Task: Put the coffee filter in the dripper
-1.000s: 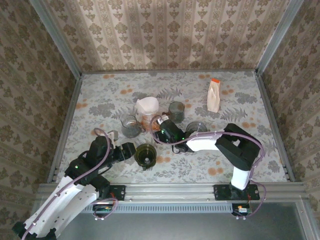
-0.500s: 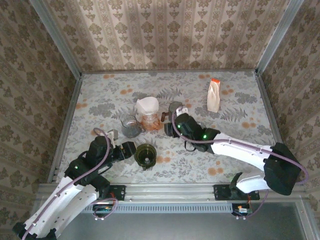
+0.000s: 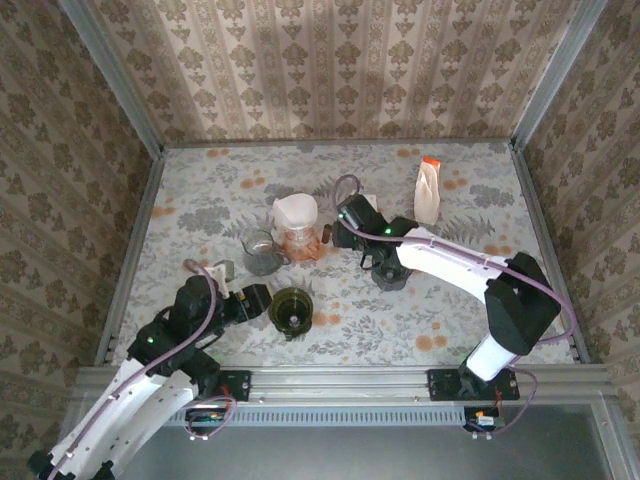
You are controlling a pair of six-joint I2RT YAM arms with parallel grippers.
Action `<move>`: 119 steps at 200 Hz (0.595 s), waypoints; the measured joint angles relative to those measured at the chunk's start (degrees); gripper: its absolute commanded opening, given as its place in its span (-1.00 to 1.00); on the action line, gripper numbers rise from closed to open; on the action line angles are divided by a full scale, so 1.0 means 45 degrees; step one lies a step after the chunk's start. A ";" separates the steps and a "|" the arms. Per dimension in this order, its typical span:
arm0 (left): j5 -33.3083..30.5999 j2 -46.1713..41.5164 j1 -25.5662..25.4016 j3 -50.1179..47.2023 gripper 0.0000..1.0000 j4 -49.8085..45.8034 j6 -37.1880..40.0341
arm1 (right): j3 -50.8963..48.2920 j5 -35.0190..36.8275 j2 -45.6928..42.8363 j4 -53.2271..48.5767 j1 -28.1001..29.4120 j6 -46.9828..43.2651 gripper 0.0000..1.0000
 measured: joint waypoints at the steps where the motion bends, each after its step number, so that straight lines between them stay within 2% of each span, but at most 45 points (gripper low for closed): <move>1: 0.0000 -0.0010 0.0000 0.0000 0.46 0.0000 0.0000 | 0.0000 0.0015 0.0000 0.0000 0.0000 0.0034 0.35; 50: -0.0068 -0.0316 0.0029 -0.0175 0.45 -0.0170 0.0053 | 0.0257 0.0583 0.0335 -0.0087 -0.0117 0.0981 0.35; 75: -0.0141 -0.0068 0.0520 -0.0194 0.42 -0.0019 0.0253 | 0.0262 0.0661 0.0364 -0.0068 -0.0170 0.1035 0.35; 98: 0.0015 0.1341 0.1462 -0.0204 0.38 0.1059 0.0559 | 0.0257 0.0670 0.0364 -0.0039 -0.0170 0.1073 0.34; 119: 0.0403 0.3123 0.2399 -0.0223 0.19 0.2526 0.0797 | 0.0248 0.0670 0.0364 0.0005 -0.0170 0.1073 0.34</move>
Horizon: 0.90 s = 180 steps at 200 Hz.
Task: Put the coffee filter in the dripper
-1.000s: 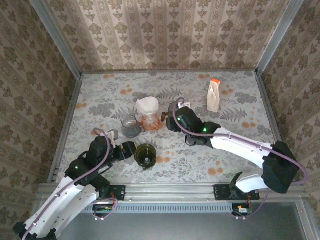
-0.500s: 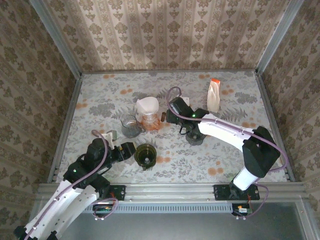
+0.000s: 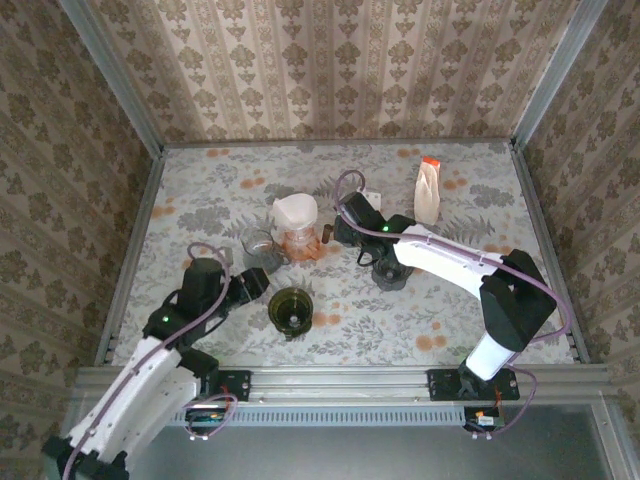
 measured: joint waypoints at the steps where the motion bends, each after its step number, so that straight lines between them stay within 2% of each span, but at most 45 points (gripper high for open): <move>1: 0.0015 0.0063 0.0029 0.0000 0.18 0.0044 0.0019 | 0.0000 0.0005 0.0000 0.0000 0.0000 0.0000 0.34; 22: 0.0277 0.1632 0.0617 -0.0005 0.14 0.1574 0.0175 | 0.0000 0.0005 0.0000 0.0005 -0.0024 0.0000 0.35; 43: 0.0481 0.2234 0.0670 -0.0005 0.16 0.2472 0.0180 | 0.0000 0.0000 0.0053 0.0000 -0.0087 0.0000 0.35; 98: 0.0656 0.1928 0.0670 -0.0107 0.17 0.3235 0.0175 | 0.0015 -0.0019 0.1117 0.0005 -0.0617 -0.0044 0.35; 180: 0.0816 0.1535 0.0670 -0.0160 0.17 0.3215 0.0175 | 0.0525 0.0457 0.1535 -0.0053 -0.1617 -0.0457 0.33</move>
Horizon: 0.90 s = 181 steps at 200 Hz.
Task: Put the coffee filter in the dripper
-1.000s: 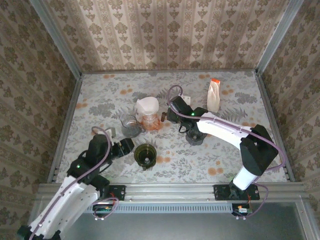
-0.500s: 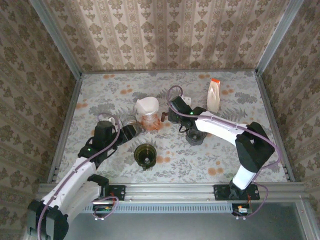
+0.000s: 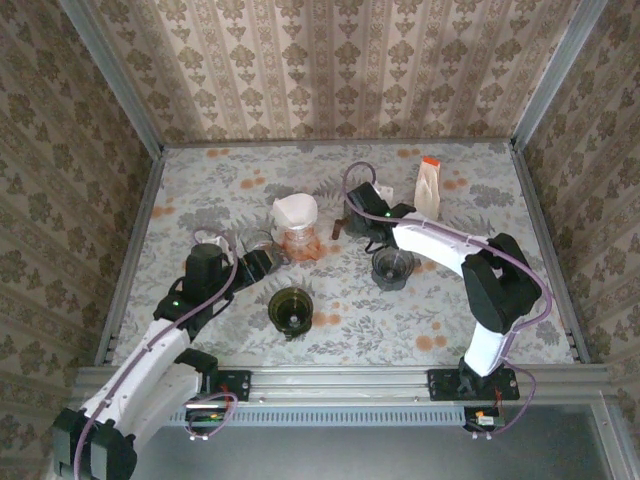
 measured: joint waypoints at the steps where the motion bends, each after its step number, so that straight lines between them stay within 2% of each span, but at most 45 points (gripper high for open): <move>1: 0.0000 -0.0005 0.0000 0.0000 0.17 0.0000 0.0000 | 0.0000 0.0010 0.0000 0.0000 0.0000 -0.0010 0.33; 41: 0.0039 -0.0092 0.0000 -0.0024 0.17 0.0010 -0.0010 | 0.0131 -0.0005 -0.0005 0.0005 0.0389 -0.0199 0.34; 109: 0.0126 -0.0345 -0.0015 -0.0364 0.18 0.0087 -0.0015 | 0.1496 -0.0345 0.0646 -0.0044 0.1010 0.1117 0.37; 161: 0.0126 -0.0787 -0.0015 -0.0588 0.17 0.0107 -0.0015 | 0.1991 -0.0287 0.1681 -0.0767 0.1054 0.2132 0.32; 181: 0.0126 -0.0860 -0.0015 -0.0724 0.17 0.0102 -0.0015 | 0.2288 -0.0165 0.1996 -0.1098 0.1103 0.2467 0.23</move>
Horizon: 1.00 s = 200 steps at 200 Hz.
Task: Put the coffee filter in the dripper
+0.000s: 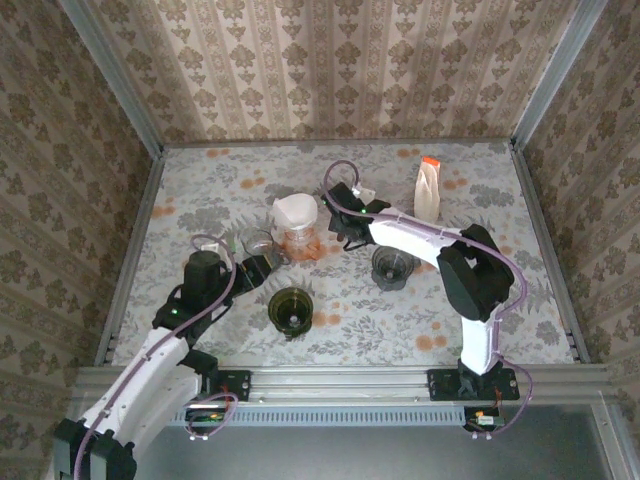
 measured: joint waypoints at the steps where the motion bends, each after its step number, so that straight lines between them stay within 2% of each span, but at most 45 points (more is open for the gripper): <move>1: 0.0005 -0.0005 0.0000 -0.0010 0.17 -0.0005 0.0000 | 0.0024 0.0015 0.0024 -0.0029 0.0005 0.0010 0.22; 46: 0.0146 -0.0325 0.0000 -0.0204 0.18 0.0010 -0.0005 | 0.0248 0.0369 0.0248 -0.0418 0.0029 0.0287 -0.20; 89: 0.0291 -0.0471 0.0000 -0.0253 0.18 0.0005 -0.0005 | 0.0389 0.0719 0.0355 -0.0593 0.0029 -0.0287 -0.58; 153: 0.0384 -0.0481 -0.0058 -0.0253 0.22 -0.0029 -0.0005 | -0.0495 0.0942 -0.0393 -0.0257 0.0029 -0.1739 -0.87; 200: 0.0471 -0.0699 -0.0146 -0.0238 0.22 -0.0311 0.0000 | -0.2390 0.1350 -0.3487 -0.0253 0.0117 -0.3002 -0.90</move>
